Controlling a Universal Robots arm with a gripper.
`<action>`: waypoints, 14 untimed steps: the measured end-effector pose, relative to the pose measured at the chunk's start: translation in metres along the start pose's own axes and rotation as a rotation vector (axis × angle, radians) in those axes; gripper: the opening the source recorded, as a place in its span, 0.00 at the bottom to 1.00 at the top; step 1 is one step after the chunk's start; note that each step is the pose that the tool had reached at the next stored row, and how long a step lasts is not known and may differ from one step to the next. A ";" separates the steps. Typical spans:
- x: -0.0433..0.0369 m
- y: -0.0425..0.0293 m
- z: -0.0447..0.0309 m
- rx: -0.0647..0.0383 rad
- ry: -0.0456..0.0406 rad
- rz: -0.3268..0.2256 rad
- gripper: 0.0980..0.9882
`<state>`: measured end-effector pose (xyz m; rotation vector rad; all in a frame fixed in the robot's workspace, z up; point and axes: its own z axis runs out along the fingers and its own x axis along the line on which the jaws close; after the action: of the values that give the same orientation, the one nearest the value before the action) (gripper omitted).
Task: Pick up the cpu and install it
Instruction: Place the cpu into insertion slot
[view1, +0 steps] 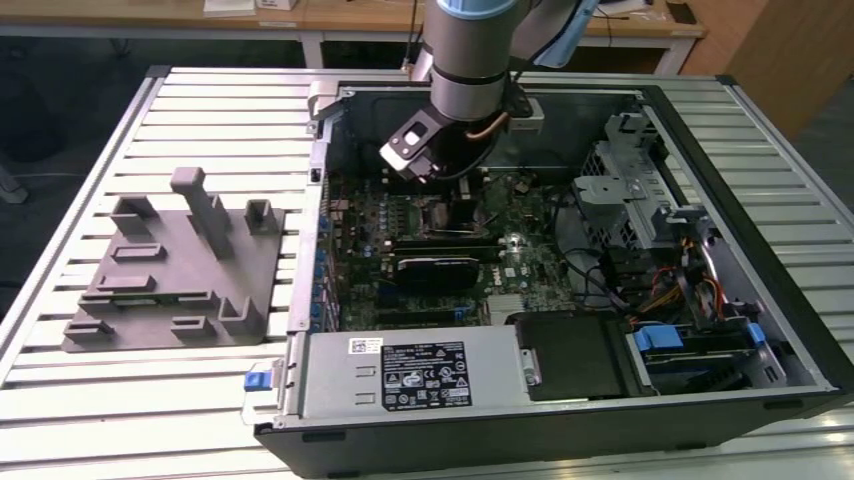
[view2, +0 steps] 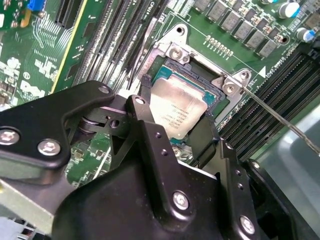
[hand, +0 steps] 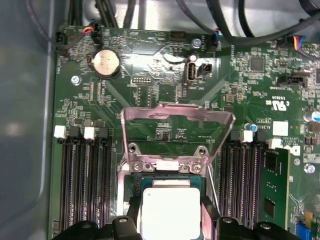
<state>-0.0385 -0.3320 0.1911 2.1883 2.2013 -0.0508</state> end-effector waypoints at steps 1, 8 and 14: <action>0.0002 -0.0001 0.0001 0.000 0.0001 0.008 0.50; 0.0020 -0.0009 0.0009 0.001 -0.0003 0.011 0.50; 0.0011 -0.0015 0.0019 0.002 -0.0034 0.010 0.50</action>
<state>-0.0400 -0.3310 0.1892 2.1991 2.1892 -0.0569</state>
